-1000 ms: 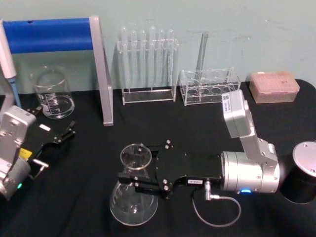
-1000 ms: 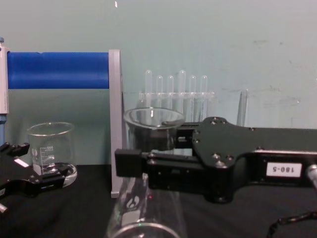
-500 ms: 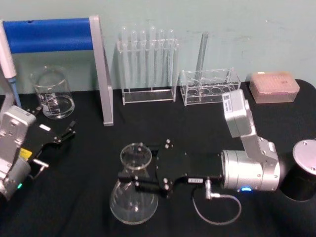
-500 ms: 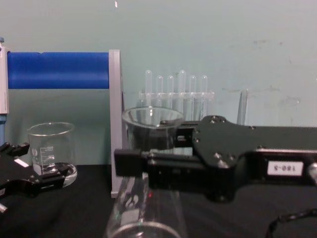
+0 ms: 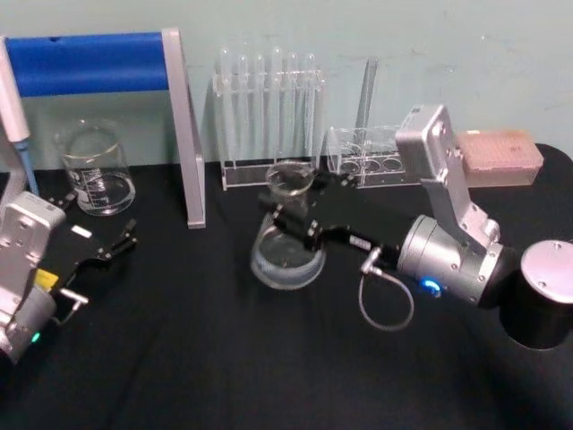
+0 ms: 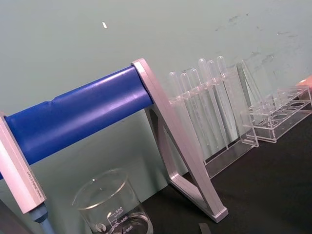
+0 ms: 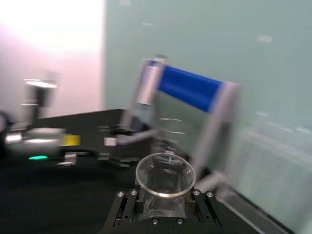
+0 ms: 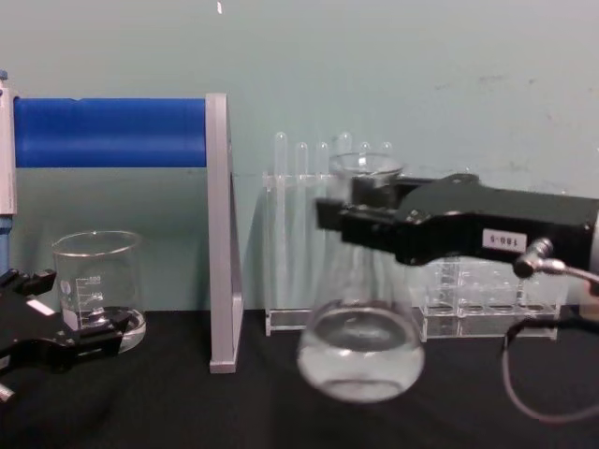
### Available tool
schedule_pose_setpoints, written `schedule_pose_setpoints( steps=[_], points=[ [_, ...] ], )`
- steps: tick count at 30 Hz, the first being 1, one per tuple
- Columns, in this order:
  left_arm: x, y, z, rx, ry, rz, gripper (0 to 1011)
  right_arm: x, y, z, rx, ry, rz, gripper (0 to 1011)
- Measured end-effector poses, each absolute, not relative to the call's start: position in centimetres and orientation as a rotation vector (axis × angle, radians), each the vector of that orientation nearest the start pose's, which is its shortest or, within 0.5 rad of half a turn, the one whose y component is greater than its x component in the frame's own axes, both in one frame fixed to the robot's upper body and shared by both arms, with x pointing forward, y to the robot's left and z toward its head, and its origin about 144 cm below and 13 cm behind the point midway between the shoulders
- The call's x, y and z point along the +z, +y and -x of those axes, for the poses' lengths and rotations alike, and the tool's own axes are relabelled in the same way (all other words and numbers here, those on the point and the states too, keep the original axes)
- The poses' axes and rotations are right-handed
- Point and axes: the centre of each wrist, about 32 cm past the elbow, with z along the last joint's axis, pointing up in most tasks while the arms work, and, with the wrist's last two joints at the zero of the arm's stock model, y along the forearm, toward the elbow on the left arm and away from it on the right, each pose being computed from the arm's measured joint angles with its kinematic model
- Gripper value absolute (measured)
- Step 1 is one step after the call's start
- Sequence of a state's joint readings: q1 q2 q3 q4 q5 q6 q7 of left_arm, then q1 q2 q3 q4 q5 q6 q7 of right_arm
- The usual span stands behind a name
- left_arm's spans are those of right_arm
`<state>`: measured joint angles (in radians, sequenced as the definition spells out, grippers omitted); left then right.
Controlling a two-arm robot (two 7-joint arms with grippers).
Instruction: Grasp the erlenmeyer flask with one hand, shake it three times, then place it back.
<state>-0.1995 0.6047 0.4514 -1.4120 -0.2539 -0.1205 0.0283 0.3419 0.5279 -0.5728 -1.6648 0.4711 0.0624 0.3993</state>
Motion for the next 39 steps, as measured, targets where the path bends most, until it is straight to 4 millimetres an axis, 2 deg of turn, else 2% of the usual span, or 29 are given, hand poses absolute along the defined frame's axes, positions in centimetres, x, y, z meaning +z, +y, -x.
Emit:
schedule_pose_setpoints(
  steps=[9,20,29,39],
  points=[
    [114.0,31.0,-48.9,1.248,-0.285,-0.304,1001,122.7,-20.4,-50.3,-0.958,-0.166,0.092,449],
    [114.0,31.0,-48.9,1.248,-0.285,-0.304,1001,122.5,-20.0,-50.7,-1.157,-0.144,0.109,449],
    [114.0,31.0,-48.9,1.248,-0.285,-0.304,1001,122.5,-19.9,-50.6,-1.167,-0.132,0.107,449],
    [114.0,31.0,-48.9,1.248,-0.285,-0.305,1001,122.5,-19.5,-49.6,-0.996,-0.117,0.08,449]
  ],
)
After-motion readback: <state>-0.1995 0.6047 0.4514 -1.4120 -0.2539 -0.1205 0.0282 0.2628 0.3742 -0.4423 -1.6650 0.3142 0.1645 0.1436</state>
